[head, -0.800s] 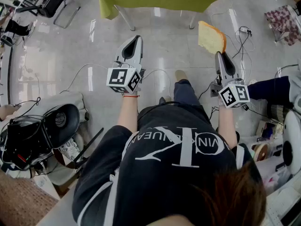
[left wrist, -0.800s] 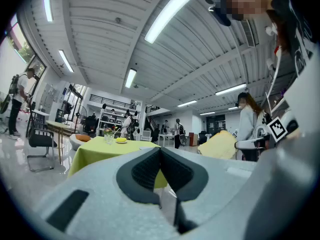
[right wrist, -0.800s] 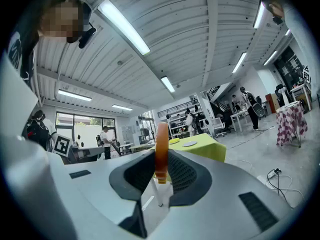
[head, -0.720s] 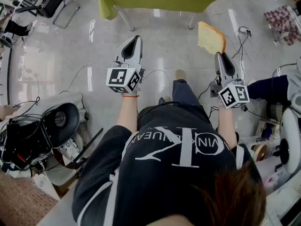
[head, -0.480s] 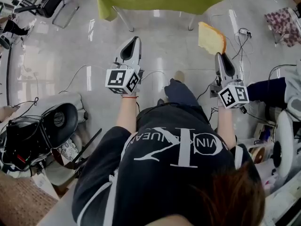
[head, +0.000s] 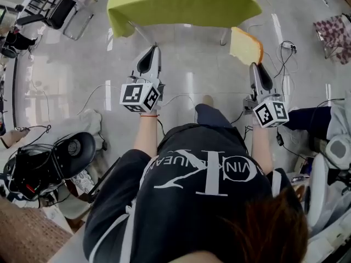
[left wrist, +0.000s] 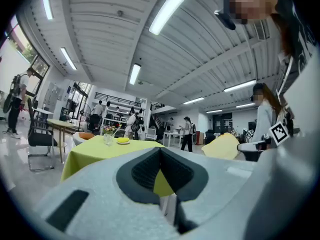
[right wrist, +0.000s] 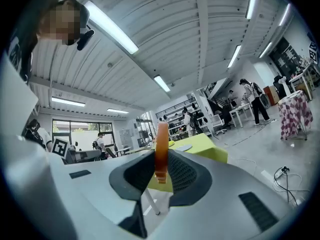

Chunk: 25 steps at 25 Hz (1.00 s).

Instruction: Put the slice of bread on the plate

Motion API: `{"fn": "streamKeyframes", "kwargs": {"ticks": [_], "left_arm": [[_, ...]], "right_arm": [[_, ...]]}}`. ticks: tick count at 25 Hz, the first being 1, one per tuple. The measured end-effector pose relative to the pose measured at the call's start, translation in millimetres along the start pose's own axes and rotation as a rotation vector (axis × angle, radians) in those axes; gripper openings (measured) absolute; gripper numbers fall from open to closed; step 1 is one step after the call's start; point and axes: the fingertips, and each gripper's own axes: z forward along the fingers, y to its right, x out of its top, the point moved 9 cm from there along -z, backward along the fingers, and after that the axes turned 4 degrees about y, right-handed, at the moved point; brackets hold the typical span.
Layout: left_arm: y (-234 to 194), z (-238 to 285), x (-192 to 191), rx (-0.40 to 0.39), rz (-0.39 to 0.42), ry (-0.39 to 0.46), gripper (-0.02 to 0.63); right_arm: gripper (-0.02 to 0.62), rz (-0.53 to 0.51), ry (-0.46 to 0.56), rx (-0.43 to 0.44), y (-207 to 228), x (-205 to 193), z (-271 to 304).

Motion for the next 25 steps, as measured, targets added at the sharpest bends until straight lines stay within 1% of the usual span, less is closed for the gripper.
{"fn": "streamKeyframes", "kwargs": {"ticks": [4, 7, 10, 15, 18, 20, 25], "left_arm": [[14, 27, 12, 0.004, 0.013, 0.021, 0.003], [18, 66, 1, -0.002, 0.008, 0.011, 0.003], [15, 98, -9, -0.012, 0.005, -0.012, 0.003], [9, 132, -10, -0.022, 0.009, -0.008, 0.003], [8, 150, -11, -0.026, 0.004, -0.012, 0.003], [6, 160, -8, -0.030, 0.015, -0.013, 0.003], [-9, 167, -1, -0.002, 0.024, -0.013, 0.003]], "right_arm": [[0.078, -0.002, 0.018, 0.026, 23, 19, 13], [0.078, 0.003, 0.011, 0.044, 52, 21, 37], [0.078, 0.012, -0.009, 0.040, 72, 16, 58], [0.078, 0.010, -0.037, 0.065, 88, 13, 83], [0.078, 0.019, -0.045, 0.061, 99, 16, 97], [0.078, 0.022, -0.049, 0.069, 106, 18, 107], [0.078, 0.042, -0.036, 0.088, 109, 16, 129]]}}
